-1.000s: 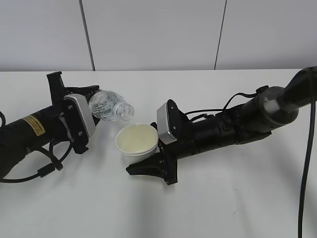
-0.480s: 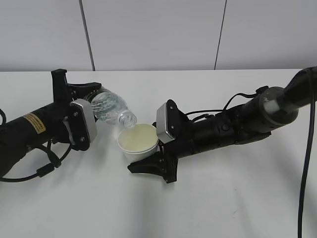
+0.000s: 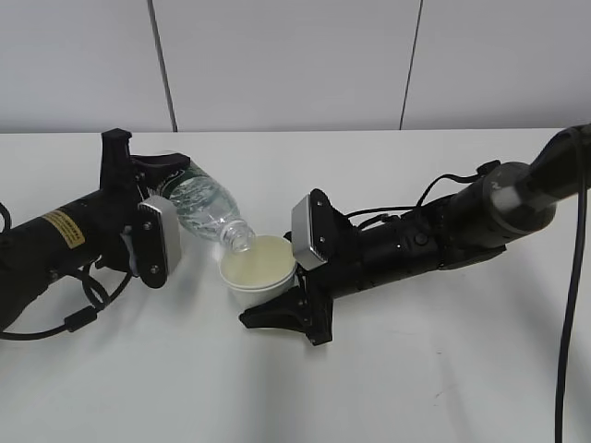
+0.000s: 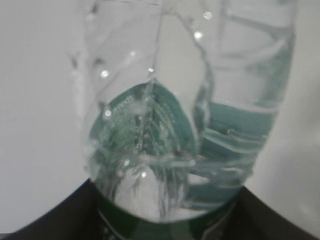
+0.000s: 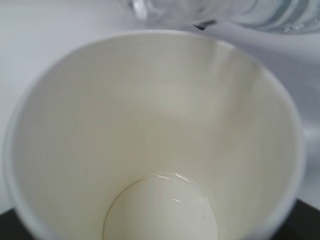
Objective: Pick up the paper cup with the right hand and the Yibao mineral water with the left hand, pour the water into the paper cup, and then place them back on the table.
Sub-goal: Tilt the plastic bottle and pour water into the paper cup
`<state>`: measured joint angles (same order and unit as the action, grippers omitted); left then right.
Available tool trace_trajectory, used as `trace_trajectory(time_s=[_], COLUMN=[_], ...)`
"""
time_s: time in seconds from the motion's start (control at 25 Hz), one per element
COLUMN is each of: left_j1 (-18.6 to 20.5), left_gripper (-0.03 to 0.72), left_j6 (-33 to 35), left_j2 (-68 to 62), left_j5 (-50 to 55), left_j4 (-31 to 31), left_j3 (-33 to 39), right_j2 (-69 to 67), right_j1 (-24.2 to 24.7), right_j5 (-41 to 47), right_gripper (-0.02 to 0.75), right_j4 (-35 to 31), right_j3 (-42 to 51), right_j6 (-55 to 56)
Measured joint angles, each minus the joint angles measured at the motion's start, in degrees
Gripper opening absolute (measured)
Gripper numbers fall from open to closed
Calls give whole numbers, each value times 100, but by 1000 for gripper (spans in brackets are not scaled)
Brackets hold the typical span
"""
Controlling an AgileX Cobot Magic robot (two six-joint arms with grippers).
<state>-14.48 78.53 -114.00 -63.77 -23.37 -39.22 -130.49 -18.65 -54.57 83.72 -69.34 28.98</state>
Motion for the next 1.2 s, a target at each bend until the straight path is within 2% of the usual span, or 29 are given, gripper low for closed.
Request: trace_trajectory(time_s=[0.32, 1.2], left_j1=[0, 0], left_gripper=[369, 355], left_j6=[407, 798], left_j2=[5, 45], left_j5=[-6, -18], left_j4=[54, 91], left_j3=[0, 0], right_j2=[0, 0], right_j1=[0, 0], right_j5=[-281, -207], right_gripper=[492, 492], right_j4=[176, 465], right_j3=[0, 0], right_j6=[187, 413])
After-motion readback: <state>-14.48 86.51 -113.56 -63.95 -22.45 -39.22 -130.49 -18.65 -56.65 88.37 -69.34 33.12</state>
